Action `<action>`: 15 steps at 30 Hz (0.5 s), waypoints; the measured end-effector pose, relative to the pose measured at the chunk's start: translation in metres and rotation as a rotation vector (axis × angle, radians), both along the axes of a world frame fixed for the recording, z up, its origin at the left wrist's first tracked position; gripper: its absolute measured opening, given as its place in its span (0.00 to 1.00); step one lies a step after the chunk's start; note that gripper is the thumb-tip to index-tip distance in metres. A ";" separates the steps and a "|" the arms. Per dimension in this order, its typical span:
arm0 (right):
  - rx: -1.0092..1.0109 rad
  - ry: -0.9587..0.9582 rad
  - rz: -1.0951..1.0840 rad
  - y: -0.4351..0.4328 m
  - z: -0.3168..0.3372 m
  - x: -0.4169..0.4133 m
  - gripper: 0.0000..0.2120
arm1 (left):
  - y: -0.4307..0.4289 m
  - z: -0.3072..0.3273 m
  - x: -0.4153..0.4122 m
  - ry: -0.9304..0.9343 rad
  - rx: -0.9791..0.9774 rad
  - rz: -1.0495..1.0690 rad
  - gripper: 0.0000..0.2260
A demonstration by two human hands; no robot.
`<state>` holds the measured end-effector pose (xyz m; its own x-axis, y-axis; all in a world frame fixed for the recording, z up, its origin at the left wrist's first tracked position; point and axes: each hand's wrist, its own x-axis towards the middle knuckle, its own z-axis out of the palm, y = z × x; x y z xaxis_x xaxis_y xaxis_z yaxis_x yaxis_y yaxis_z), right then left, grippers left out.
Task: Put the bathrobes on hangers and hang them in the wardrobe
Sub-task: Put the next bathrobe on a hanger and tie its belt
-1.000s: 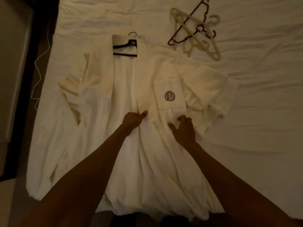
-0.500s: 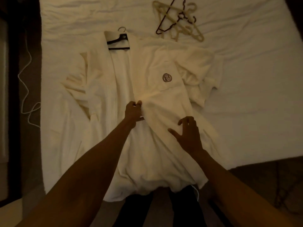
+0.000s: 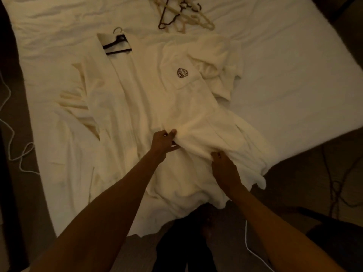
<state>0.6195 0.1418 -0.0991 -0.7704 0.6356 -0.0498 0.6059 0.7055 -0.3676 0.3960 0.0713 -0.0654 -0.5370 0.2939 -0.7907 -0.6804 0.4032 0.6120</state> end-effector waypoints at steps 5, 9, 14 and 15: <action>-0.052 0.185 0.077 -0.023 0.022 0.004 0.10 | 0.002 0.021 0.008 0.192 -0.060 0.058 0.13; -0.053 0.342 0.181 -0.060 0.038 -0.001 0.19 | -0.012 0.042 0.019 0.158 -0.056 0.086 0.11; -0.596 0.211 0.100 -0.070 0.055 -0.003 0.16 | -0.061 0.052 0.049 -0.124 -0.031 -0.264 0.14; -0.626 0.202 0.108 -0.070 0.056 0.001 0.16 | -0.070 0.048 0.053 -0.091 -0.040 -0.238 0.14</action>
<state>0.6202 0.0714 -0.0428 -0.8612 0.4521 -0.2323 0.4197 0.3746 -0.8268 0.4493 0.0013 -0.0177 -0.3823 0.3714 -0.8461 -0.6152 0.5810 0.5329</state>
